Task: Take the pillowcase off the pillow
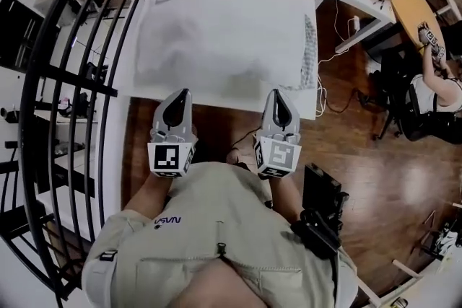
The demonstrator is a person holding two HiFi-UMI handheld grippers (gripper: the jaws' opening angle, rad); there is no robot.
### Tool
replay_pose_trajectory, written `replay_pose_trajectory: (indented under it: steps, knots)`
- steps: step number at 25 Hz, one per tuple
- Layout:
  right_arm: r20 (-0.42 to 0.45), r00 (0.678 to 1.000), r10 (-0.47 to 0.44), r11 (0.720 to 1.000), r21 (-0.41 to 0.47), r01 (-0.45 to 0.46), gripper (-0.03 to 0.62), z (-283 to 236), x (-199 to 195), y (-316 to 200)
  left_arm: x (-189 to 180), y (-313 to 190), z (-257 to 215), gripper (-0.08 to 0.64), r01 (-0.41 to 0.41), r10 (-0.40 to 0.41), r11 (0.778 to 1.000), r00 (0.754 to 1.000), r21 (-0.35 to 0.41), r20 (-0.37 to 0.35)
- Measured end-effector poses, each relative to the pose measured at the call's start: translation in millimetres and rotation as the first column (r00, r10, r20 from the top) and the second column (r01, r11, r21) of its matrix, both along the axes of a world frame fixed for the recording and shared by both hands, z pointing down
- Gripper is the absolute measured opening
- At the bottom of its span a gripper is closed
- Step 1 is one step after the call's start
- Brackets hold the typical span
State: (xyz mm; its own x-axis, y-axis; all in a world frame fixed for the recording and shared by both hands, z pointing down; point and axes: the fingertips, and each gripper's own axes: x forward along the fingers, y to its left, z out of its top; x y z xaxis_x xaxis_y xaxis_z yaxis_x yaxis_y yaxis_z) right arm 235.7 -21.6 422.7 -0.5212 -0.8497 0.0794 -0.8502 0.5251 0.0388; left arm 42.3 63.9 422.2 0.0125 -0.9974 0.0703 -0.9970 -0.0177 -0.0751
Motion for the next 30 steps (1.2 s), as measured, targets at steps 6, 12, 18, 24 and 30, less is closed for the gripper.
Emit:
replay_pose_trajectory:
  steps: [6,12,18,24,30]
  knots:
    - [0.036,0.999,-0.02,1.0,0.01,0.02,0.003,-9,21,30,14,32,-4,0.005,0.043,-0.043,0.999,0.999,0.006,0.024]
    - [0.018,1.0,-0.002,1.0,-0.005,0.002,0.002,-4,20,56,19,54,3,0.005,0.007,-0.007,1.0,1.0,0.006,0.019]
    - [0.003,1.0,0.027,0.999,-0.022,-0.027,0.0,-3,1,79,-12,74,1,0.005,0.003,-0.003,1.0,1.0,0.014,0.011]
    - [-0.016,0.999,0.032,0.999,-0.012,-0.032,0.0,-4,-10,91,-16,78,0,0.005,-0.037,0.037,0.999,0.999,0.023,0.011]
    - [-0.021,0.999,0.041,0.999,-0.003,-0.041,0.0,-5,-7,97,-9,79,-1,0.006,-0.066,0.066,0.997,0.998,0.032,0.023]
